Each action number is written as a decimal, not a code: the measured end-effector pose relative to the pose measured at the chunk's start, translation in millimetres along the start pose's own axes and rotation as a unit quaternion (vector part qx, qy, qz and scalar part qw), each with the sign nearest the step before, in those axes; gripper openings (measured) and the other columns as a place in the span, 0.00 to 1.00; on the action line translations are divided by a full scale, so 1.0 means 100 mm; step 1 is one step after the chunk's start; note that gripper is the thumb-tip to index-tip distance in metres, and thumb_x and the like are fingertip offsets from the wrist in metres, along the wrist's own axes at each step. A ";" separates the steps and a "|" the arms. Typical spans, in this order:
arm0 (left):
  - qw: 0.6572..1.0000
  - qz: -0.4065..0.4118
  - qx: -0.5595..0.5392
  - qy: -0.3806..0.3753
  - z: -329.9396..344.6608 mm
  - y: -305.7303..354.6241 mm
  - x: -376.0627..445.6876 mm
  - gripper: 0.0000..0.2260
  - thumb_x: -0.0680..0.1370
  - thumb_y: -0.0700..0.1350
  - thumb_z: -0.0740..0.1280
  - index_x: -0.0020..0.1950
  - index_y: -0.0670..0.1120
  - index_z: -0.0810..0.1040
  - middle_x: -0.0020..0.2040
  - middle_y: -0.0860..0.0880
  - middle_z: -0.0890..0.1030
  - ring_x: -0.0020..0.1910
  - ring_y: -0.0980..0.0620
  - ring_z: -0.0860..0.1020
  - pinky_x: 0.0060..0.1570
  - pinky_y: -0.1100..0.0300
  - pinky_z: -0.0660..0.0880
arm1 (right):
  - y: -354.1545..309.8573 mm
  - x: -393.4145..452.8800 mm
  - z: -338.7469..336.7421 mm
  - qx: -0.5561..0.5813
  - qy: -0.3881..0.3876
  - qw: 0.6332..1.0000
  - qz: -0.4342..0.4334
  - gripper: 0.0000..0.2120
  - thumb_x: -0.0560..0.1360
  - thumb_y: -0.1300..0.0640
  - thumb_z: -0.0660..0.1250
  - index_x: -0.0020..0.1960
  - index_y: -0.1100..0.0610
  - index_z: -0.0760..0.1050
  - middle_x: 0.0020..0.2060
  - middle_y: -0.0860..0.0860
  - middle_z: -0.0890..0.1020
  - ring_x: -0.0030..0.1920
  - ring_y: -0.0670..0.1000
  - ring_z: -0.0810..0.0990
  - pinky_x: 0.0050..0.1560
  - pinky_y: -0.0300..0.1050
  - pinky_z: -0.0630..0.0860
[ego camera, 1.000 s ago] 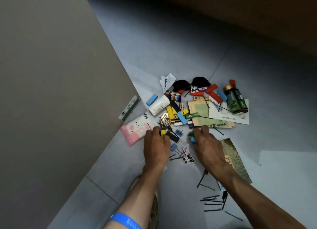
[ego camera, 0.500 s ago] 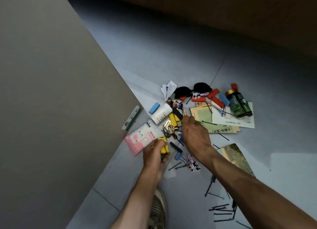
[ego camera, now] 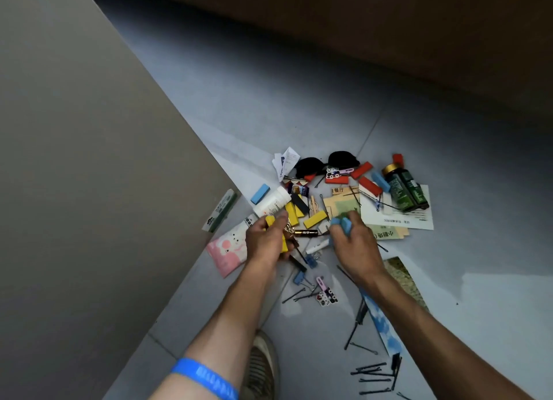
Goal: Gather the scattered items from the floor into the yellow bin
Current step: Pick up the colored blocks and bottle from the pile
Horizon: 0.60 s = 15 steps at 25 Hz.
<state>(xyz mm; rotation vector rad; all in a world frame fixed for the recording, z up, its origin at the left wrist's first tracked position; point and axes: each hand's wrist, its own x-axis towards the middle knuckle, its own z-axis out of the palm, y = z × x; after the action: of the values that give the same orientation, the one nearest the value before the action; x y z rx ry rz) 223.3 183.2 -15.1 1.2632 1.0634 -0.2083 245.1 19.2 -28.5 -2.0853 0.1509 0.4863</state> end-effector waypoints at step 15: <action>0.937 0.168 0.300 0.069 0.22 -0.11 0.07 0.05 0.74 0.50 0.70 0.46 0.50 0.77 0.38 0.55 0.79 0.32 0.62 0.75 0.25 0.72 0.64 | -0.19 0.33 0.17 -0.366 -0.070 0.902 -0.219 0.13 0.75 0.60 0.67 0.59 0.53 0.71 0.49 0.53 0.82 0.46 0.56 0.82 0.43 0.48 0.78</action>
<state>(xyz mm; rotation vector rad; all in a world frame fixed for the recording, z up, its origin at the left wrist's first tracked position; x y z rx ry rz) 231.5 163.7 -29.0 2.0149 0.9088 -0.1882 276.1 46.5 -35.1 -2.6894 -0.6775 0.4472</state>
